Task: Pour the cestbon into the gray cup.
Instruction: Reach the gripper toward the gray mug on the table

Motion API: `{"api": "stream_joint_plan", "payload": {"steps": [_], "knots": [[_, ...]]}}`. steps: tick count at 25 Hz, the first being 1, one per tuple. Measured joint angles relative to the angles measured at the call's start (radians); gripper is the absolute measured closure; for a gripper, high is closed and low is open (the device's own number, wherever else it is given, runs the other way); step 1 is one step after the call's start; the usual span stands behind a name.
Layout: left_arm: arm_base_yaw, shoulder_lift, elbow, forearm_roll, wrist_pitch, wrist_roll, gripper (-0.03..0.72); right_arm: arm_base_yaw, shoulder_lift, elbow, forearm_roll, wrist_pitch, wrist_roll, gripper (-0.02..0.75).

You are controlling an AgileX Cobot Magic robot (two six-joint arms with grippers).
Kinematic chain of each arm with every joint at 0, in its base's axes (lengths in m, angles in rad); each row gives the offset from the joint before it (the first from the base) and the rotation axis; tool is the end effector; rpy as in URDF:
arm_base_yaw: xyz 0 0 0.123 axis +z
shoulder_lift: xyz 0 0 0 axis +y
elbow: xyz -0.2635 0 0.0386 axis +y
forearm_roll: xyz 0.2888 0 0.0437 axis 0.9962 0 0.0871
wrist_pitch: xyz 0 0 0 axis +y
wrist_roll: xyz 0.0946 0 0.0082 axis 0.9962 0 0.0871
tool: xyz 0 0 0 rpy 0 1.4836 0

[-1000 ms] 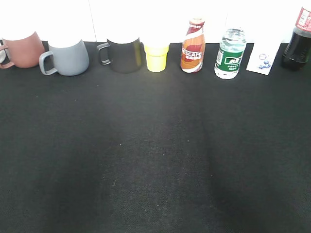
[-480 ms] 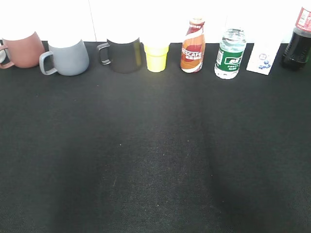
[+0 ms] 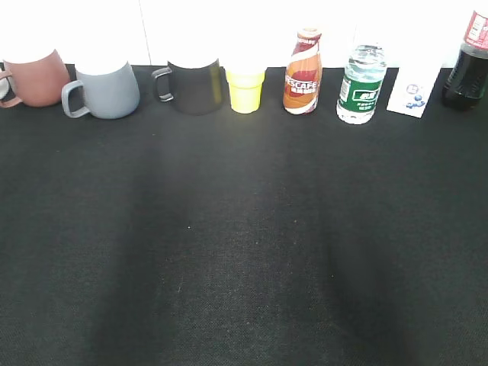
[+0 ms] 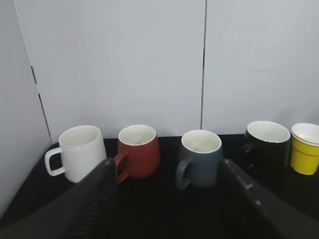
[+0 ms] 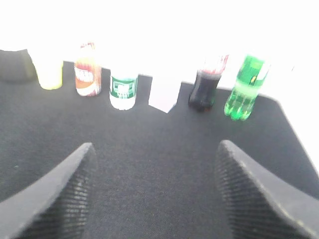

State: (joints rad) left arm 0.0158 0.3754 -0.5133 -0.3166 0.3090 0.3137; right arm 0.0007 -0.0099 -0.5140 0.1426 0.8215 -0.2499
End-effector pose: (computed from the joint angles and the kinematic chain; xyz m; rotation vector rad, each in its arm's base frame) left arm 0.1435 -0.0067 0.3319 0.0687 1.6388 -0.0571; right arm 0.0568 0.0099 0.3220 -0.2107 1.7625 -0.0170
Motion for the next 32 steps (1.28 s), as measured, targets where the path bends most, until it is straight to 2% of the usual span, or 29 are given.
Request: {"api": "stream_joint_plan", "payload": {"steps": [2, 5, 6, 9, 10, 14, 23, 32], "knots": [[-0.014, 0.079, 0.008, -0.004, -0.083, 0.001, 0.208, 0.0, 0.046, -0.002, 0.0, -0.107, 0.0, 0.182], [-0.047, 0.161, 0.008, -0.005, -0.192, 0.001, 0.21, 0.002, 0.148, -0.002, 0.001, -0.171, -0.003, 0.184], [-0.09, 0.224, 0.008, -0.003, -0.255, 0.001, 0.223, 0.002, 0.205, -0.002, 0.005, -0.236, -0.003, 0.184], [-0.175, 0.32, 0.008, 0.004, -0.33, 0.001, 0.277, 0.002, 0.27, -0.002, 0.009, -0.305, -0.007, 0.184], [-0.238, 0.381, 0.008, 0.021, -0.4, 0.001, 0.319, 0.002, 0.293, -0.002, 0.01, -0.331, -0.014, 0.184], [-0.335, 0.578, 0.008, 0.033, -0.593, 0.001, 0.365, 0.002, 0.301, -0.002, 0.011, -0.342, -0.047, 0.184], [-0.341, 0.876, 0.008, 0.023, -0.88, 0.001, 0.373, 0.002, 0.301, -0.002, 0.011, -0.352, -0.059, 0.184], [-0.329, 1.015, 0.008, 0.078, -0.998, 0.002, 0.372, 0.022, 0.303, 0.073, 0.012, -0.377, -0.07, 0.184]]}}
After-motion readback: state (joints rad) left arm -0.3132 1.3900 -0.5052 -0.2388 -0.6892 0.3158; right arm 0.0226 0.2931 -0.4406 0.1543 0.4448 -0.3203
